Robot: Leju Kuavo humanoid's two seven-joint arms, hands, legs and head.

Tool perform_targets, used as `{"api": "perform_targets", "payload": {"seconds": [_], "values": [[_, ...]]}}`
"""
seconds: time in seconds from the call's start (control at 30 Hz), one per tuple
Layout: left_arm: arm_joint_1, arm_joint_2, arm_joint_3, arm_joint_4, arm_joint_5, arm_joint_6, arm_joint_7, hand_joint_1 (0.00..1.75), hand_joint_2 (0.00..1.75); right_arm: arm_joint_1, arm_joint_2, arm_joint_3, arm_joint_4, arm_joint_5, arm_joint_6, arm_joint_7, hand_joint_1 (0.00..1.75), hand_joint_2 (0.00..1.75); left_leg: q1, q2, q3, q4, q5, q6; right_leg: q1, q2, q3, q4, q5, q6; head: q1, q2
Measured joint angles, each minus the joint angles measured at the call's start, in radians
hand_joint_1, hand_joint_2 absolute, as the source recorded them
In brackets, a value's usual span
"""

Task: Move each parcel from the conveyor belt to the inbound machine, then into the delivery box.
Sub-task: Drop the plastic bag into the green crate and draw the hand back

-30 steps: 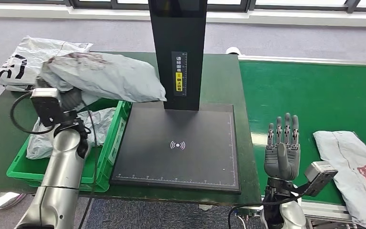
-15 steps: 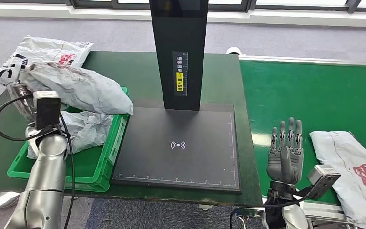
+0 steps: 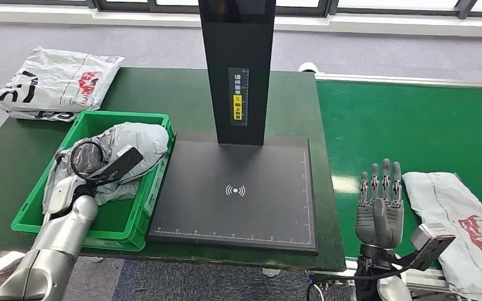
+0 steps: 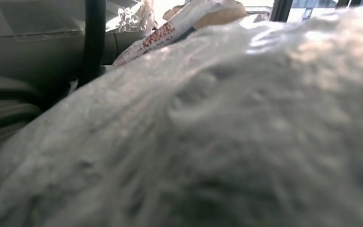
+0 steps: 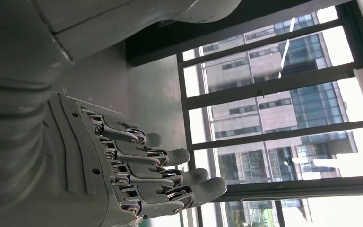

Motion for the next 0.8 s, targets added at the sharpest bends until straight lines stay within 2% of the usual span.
{"api": "perform_targets", "payload": {"seconds": [0.03, 0.13, 0.17, 0.2, 0.33, 0.43, 0.5, 0.7, 0.8], "values": [[0.000, 0.001, -0.003, 0.003, -0.003, -0.001, -0.002, 0.00, 1.31, 0.000, 0.000, -0.001, 0.000, 0.000, 0.001, 0.000, 0.00, 1.75, 0.000, 0.000, 0.000, 0.000, 0.000, 0.000, 0.000, 0.000, 0.000, 0.000, 0.000, 0.000, 0.000, 0.000], [0.001, 0.000, -0.007, 0.005, 0.013, -0.001, -0.029, 0.00, 1.31, 0.002, 0.000, -0.002, -0.002, 0.006, 0.006, 0.004, 0.00, 1.75, 0.000, 0.000, 0.000, 0.000, 0.000, 0.001, 0.000, -0.001, 0.000, 0.000, 0.000, 0.000, 0.000, 0.000], [0.001, -0.002, -0.006, 0.003, 0.032, 0.007, -0.038, 0.00, 1.75, 0.003, 0.000, -0.002, -0.004, 0.010, 0.008, 0.009, 0.00, 1.75, 0.000, -0.001, 0.000, 0.000, 0.000, 0.001, 0.000, -0.001, 0.000, 0.000, 0.000, 0.000, 0.000, 0.000], [0.002, -0.004, -0.006, -0.001, 0.052, 0.021, -0.040, 0.00, 1.75, 0.004, 0.000, -0.002, -0.006, 0.015, 0.009, 0.018, 0.00, 1.75, 0.000, -0.001, 0.000, 0.000, 0.001, 0.001, 0.000, -0.001, 0.000, 0.000, 0.000, 0.000, 0.000, 0.000], [-0.001, -0.012, 0.006, -0.011, 0.087, 0.083, -0.007, 0.00, 0.00, 0.002, 0.000, -0.002, -0.008, 0.035, 0.006, 0.051, 0.00, 1.75, 0.000, -0.002, 0.000, 0.000, 0.001, 0.000, 0.000, -0.002, 0.001, 0.000, 0.000, 0.000, 0.000, 0.000], [-0.005, -0.016, 0.021, -0.014, 0.128, 0.122, -0.009, 0.00, 0.00, -0.005, 0.000, -0.002, -0.007, 0.049, -0.001, 0.066, 0.00, 1.75, 0.000, -0.002, 0.000, 0.000, 0.001, 0.000, 0.000, -0.002, 0.000, 0.000, 0.000, 0.000, 0.000, 0.000], [-0.005, -0.021, 0.038, -0.025, 0.190, 0.161, -0.052, 0.00, 0.00, -0.009, 0.000, -0.002, -0.005, 0.053, -0.007, 0.077, 0.00, 1.75, 0.000, -0.002, -0.001, 0.000, 0.001, 0.000, 0.000, -0.002, 0.000, 0.000, 0.000, 0.000, 0.000, 0.000], [0.019, -0.059, 0.099, -0.160, 0.546, 0.304, -0.336, 0.00, 0.00, -0.025, -0.004, -0.002, 0.008, 0.046, -0.020, 0.096, 0.00, 1.75, 0.000, -0.002, -0.001, 0.000, 0.001, 0.000, 0.000, -0.002, 0.000, 0.000, 0.000, 0.000, 0.000, 0.000], [0.055, -0.081, 0.111, -0.267, 0.708, 0.334, -0.434, 0.00, 0.00, -0.025, -0.005, -0.002, 0.017, 0.043, -0.021, 0.096, 0.00, 1.75, 0.000, -0.001, -0.001, 0.000, 0.001, -0.001, 0.000, 0.000, -0.001, 0.000, 0.000, 0.000, 0.000, 0.000]]}}
